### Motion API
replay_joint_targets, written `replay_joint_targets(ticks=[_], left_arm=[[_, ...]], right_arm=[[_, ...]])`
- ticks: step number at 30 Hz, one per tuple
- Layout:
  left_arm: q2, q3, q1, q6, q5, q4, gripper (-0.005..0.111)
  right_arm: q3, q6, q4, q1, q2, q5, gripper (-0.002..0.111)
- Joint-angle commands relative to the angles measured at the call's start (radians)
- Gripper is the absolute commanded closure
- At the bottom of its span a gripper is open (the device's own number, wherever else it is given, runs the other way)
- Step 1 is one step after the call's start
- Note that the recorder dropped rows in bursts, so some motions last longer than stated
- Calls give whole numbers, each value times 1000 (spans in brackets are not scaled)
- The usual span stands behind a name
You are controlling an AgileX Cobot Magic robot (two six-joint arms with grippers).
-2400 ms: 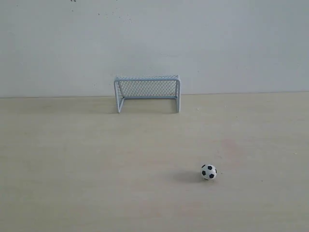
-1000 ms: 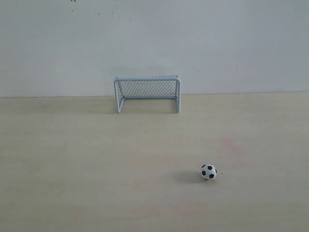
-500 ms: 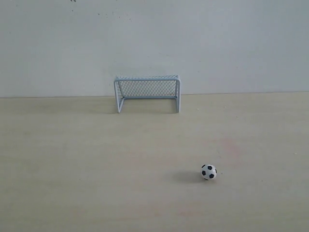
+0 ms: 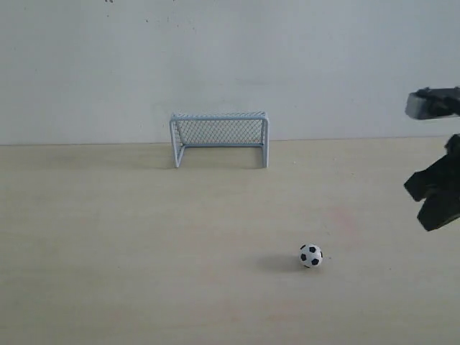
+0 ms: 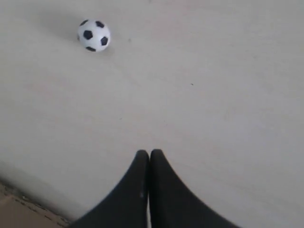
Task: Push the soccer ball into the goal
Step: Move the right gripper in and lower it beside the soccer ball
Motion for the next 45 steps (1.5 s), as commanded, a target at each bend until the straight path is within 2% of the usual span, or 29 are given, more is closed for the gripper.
replay_joint_targets(ticks=[1,4,7,12,17,45], left_arm=[[-3,3,3,-8,0,-10,102],[-3,3,3,-8,0,-10,102],[-3,3,3,-8,0,-10,102],[-3,3,3,-8,0,-10,102],[-3,3,3,-8,0,-10,102],[-3,3,3,-8,0,-10,102]], right_arm=[[-35,-383,9,135,94,36,108],[-35,-605,-64,267,132,52,108],[-35,-628,-273,384,165,47,108],[-33,-613,-506,489,183,9,108],[-33,-613,-509,497,185,-41,108],[-33,-607,-507,497,185,-41,108]])
